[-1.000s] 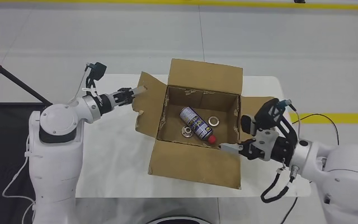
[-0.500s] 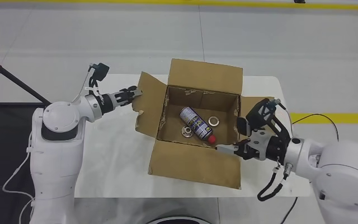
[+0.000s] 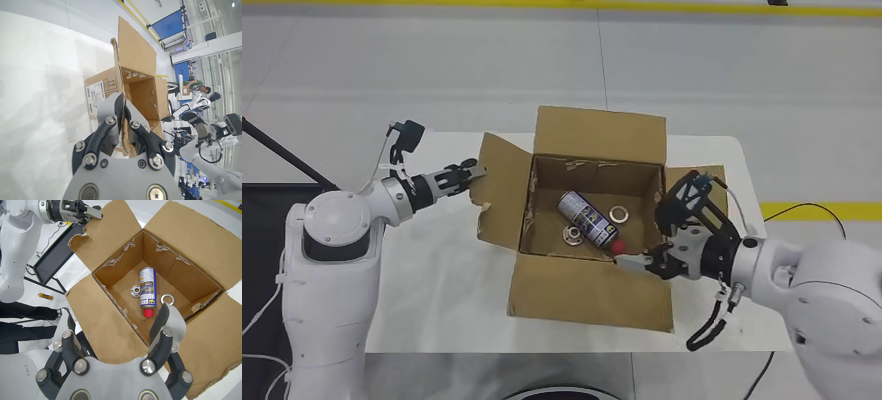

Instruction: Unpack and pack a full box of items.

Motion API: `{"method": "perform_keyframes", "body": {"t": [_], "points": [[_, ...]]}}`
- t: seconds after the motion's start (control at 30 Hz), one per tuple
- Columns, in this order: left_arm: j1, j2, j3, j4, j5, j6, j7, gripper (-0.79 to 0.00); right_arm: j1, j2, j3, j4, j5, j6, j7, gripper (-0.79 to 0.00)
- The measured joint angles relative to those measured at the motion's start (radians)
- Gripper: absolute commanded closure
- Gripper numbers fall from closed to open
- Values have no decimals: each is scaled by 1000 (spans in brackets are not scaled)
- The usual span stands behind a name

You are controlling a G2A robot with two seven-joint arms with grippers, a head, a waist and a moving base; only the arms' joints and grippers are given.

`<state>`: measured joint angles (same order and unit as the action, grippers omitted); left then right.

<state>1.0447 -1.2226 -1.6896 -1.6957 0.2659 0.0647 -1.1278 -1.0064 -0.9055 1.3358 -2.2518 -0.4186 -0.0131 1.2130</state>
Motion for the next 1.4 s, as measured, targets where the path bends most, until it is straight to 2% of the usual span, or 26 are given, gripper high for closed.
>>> {"method": "perform_keyframes", "body": {"t": [0.27,0.33,0.37,0.5,0.57,0.6,0.67,0.7,0.9,1.1,1.2,1.4], "points": [[44,15,-16,-28,-32,0,10,0,150,-23,-180,84,-94,58,5,-785],[54,19,-21,-33,-40,-1,14,-31,201,-34,-237,125,-107,69,8,-785],[57,21,-23,-34,-43,-1,16,-77,223,-39,-263,144,-112,74,8,-785],[66,28,-29,-37,-63,-6,17,-83,317,-67,-371,234,-117,93,1,-785],[72,31,-31,-41,-73,-7,18,-194,365,-84,-423,278,-110,116,-9,-785],[75,33,-33,-44,-76,-7,19,-302,383,-91,-443,292,-106,125,-14,-785],[81,36,-35,-51,-87,-7,23,-677,403,-98,-463,304,-103,133,-17,-785],[84,38,-36,-54,-93,-7,24,-785,403,-98,-462,304,-103,134,-17,-785],[123,46,-70,-100,-131,-9,70,-785,401,-97,-459,303,-103,132,-17,-785],[191,48,-131,-186,-202,-34,200,-785,395,-104,-498,312,-151,122,-28,-785],[228,49,-152,-238,-240,-48,243,-785,437,-128,-573,356,-202,161,-30,-785],[308,50,-174,-318,-321,-76,279,-785,557,-207,-731,556,-214,189,-67,-785]]}}
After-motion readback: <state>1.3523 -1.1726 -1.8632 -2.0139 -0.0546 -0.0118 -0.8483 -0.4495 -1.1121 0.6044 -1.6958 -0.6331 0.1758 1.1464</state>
